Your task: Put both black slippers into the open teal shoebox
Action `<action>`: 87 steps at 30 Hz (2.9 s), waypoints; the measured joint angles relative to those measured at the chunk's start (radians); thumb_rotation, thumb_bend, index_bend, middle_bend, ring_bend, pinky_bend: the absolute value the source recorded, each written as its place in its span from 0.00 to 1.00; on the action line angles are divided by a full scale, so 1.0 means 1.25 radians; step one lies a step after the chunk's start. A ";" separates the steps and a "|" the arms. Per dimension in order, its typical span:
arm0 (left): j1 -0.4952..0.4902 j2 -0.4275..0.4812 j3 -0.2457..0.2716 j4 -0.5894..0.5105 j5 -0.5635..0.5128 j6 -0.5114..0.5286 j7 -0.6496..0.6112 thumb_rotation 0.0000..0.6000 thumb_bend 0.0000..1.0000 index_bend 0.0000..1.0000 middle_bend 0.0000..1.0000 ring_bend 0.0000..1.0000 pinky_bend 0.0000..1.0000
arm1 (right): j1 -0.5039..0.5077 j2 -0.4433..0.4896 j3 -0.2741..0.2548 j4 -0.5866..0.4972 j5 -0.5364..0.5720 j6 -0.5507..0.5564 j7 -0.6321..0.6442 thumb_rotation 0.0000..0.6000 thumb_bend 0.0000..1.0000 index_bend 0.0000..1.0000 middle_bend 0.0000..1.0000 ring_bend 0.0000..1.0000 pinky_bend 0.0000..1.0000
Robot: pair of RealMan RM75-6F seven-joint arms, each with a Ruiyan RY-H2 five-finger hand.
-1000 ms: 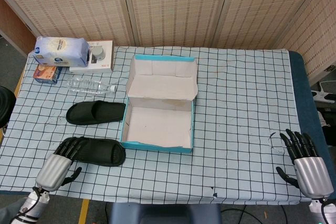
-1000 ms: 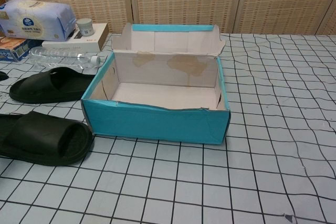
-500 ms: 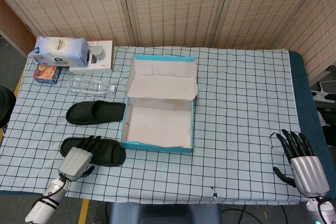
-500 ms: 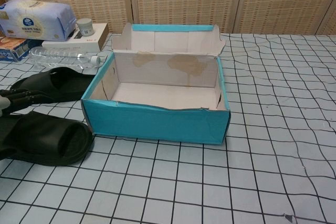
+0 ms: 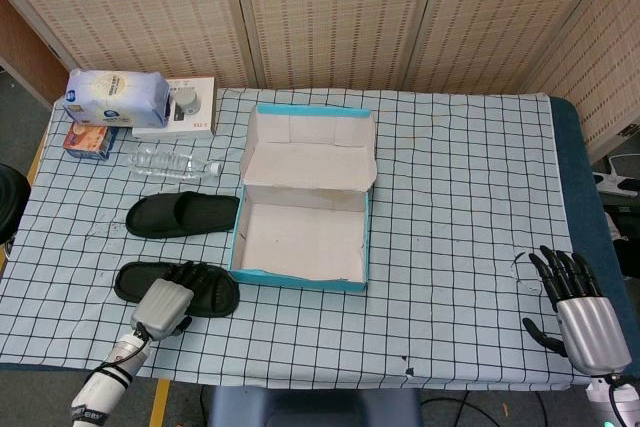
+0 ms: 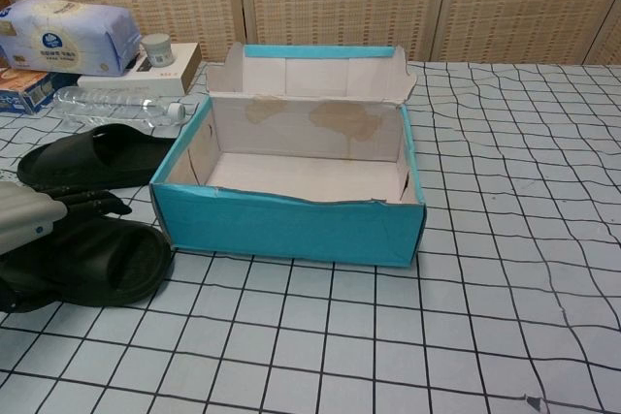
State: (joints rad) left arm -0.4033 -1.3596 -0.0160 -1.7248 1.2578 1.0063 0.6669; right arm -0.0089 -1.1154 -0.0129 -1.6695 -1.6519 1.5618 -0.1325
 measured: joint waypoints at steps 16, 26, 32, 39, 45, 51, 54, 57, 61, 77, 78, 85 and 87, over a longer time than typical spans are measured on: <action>-0.035 -0.037 0.023 0.067 -0.034 -0.015 -0.003 1.00 0.34 0.12 0.07 0.07 0.17 | 0.002 0.002 -0.001 -0.004 0.005 -0.007 -0.004 0.96 0.14 0.00 0.00 0.00 0.00; -0.040 -0.051 0.039 0.103 -0.022 -0.008 -0.030 1.00 0.41 0.41 0.47 0.42 0.32 | 0.001 0.004 -0.002 -0.006 0.004 -0.005 -0.004 0.96 0.14 0.00 0.00 0.00 0.00; -0.031 -0.051 0.042 0.112 0.021 0.035 -0.062 1.00 0.46 0.54 0.62 0.56 0.46 | 0.001 0.003 -0.003 -0.006 0.003 -0.007 -0.006 0.96 0.14 0.00 0.00 0.00 0.00; -0.009 -0.038 0.047 0.116 0.066 0.096 -0.096 1.00 0.51 0.62 0.70 0.63 0.54 | 0.002 -0.001 -0.004 -0.007 0.003 -0.010 -0.013 0.96 0.14 0.00 0.00 0.00 0.00; 0.011 -0.013 0.044 0.099 0.093 0.162 -0.091 1.00 0.51 0.62 0.70 0.64 0.55 | 0.003 -0.002 -0.006 -0.008 0.001 -0.013 -0.017 0.96 0.14 0.00 0.00 0.00 0.00; 0.026 0.059 0.006 0.036 0.103 0.233 -0.069 1.00 0.51 0.62 0.70 0.64 0.55 | 0.006 -0.004 -0.008 -0.008 -0.001 -0.021 -0.020 0.96 0.14 0.00 0.00 0.00 0.00; 0.019 0.085 -0.019 -0.003 0.107 0.241 -0.065 1.00 0.51 0.62 0.70 0.64 0.55 | 0.007 -0.005 -0.009 -0.009 -0.001 -0.021 -0.023 0.96 0.14 0.00 0.00 0.00 0.00; -0.002 0.105 -0.042 -0.052 0.118 0.235 -0.072 1.00 0.51 0.62 0.70 0.64 0.55 | 0.008 -0.006 -0.011 -0.010 -0.004 -0.024 -0.024 0.96 0.14 0.00 0.00 0.00 0.00; -0.051 0.129 -0.082 -0.126 0.114 0.193 -0.067 1.00 0.51 0.62 0.70 0.64 0.55 | 0.009 -0.005 -0.013 -0.010 -0.005 -0.026 -0.022 0.96 0.14 0.00 0.00 0.00 0.00; -0.368 -0.044 -0.213 -0.054 -0.153 -0.077 -0.002 1.00 0.51 0.62 0.69 0.63 0.55 | 0.017 0.005 -0.004 -0.006 0.026 -0.045 0.004 0.96 0.14 0.00 0.00 0.00 0.00; -0.389 -0.065 -0.217 -0.031 -0.172 -0.082 0.007 1.00 0.51 0.62 0.69 0.63 0.55 | 0.018 0.006 -0.003 -0.005 0.031 -0.048 0.007 0.96 0.14 0.00 0.00 0.00 0.00; -0.481 -0.127 -0.229 0.034 -0.280 -0.109 0.055 1.00 0.51 0.62 0.70 0.63 0.55 | 0.024 0.008 0.002 -0.004 0.044 -0.060 0.015 0.96 0.14 0.00 0.00 0.00 0.00; -0.506 -0.138 -0.229 0.038 -0.312 -0.114 0.071 1.00 0.51 0.62 0.70 0.63 0.55 | 0.026 0.009 0.002 -0.003 0.047 -0.066 0.018 0.96 0.14 0.00 0.00 0.00 0.00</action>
State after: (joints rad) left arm -1.0352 -1.5321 -0.3021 -1.6775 0.8676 0.8640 0.7554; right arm 0.0239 -1.1045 -0.0101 -1.6737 -1.5931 1.4797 -0.1106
